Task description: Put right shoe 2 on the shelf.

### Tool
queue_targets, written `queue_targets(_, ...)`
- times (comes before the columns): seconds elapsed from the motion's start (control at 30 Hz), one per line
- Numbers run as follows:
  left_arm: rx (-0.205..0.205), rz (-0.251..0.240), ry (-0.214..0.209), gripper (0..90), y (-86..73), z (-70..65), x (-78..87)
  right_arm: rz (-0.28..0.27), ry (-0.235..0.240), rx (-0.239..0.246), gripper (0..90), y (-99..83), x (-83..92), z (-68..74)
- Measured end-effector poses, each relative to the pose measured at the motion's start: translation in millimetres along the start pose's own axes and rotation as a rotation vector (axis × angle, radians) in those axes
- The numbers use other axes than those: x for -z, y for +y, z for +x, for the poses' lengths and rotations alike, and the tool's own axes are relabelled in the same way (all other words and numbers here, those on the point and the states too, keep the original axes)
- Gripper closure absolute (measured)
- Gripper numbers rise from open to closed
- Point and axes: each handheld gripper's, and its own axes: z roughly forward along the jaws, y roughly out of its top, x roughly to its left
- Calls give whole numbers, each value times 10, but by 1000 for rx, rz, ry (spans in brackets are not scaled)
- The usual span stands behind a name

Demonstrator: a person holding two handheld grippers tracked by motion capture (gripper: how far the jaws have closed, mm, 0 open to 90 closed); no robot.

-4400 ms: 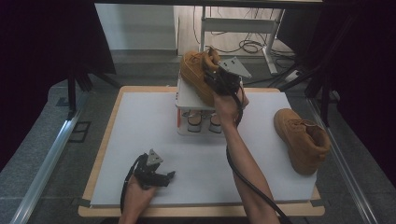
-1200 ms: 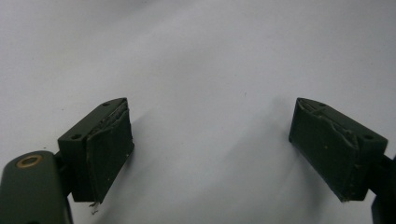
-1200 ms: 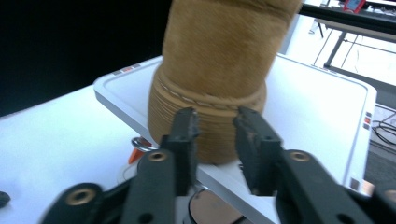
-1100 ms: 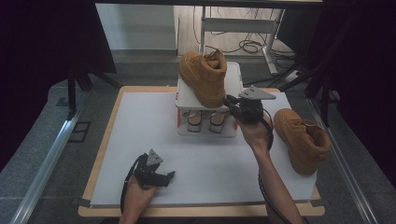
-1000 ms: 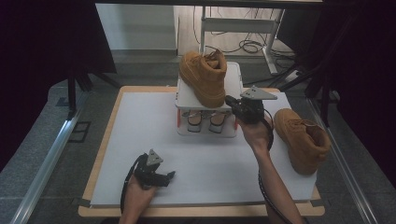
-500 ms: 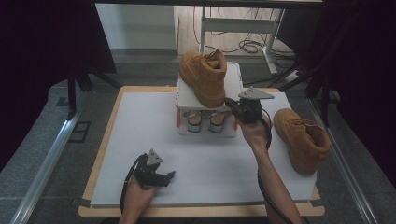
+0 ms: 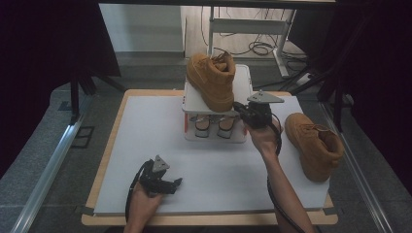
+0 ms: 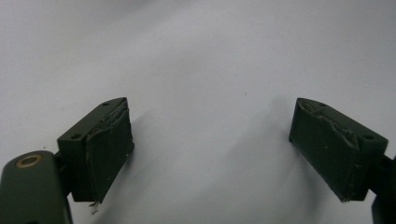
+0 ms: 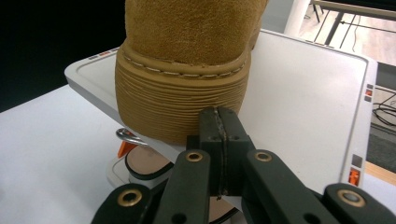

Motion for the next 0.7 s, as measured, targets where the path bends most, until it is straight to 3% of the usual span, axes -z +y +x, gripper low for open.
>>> queue_targets(0.4,-1,0,0,131,0,1,0,-5,32,13,900,14,-46,87)
queue_targets(0.7,0,0,0,131,0,1,-1,-6,40,-28,900,22,-65,119)
